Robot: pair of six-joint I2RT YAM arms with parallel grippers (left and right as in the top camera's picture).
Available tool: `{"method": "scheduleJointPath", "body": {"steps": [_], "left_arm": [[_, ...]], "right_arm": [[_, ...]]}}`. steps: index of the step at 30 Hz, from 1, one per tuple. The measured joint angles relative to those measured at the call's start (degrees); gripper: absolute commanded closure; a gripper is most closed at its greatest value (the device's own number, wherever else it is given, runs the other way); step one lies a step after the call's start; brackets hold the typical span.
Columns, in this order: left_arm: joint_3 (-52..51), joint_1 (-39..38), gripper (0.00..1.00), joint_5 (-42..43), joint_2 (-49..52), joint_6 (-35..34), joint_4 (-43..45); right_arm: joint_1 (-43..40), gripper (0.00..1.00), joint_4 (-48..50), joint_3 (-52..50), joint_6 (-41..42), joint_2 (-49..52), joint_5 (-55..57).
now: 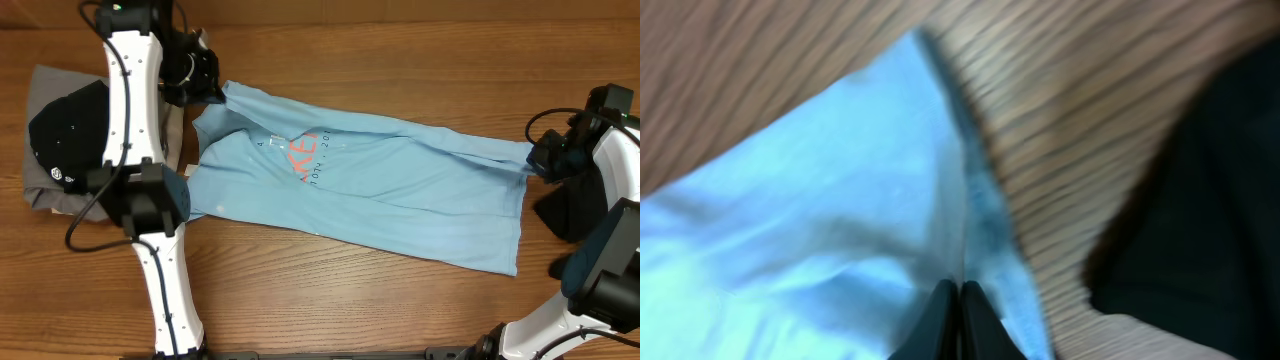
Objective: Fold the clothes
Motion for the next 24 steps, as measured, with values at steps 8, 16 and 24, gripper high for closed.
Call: {"method": "scheduleJointPath", "body": {"steps": [8,16,24], "left_arm": [[-10.3,0.0,0.96,-6.4,-12.9,0.2,0.0],[-23.3,0.0,0.96,-11.3,-12.9,0.9,0.3],[-26.0,0.0,0.95,-14.4,-12.9,1.3,2.2]], "right_arm": [[-0.1,0.96,-5.0,0.0,-2.7,-3.2,-4.4],[-0.7,0.94,-10.5,0.0,-2.5,-5.4,-1.2],[-0.7,0.93,-15.6,0.0,-2.3,-5.4,1.9]]}}
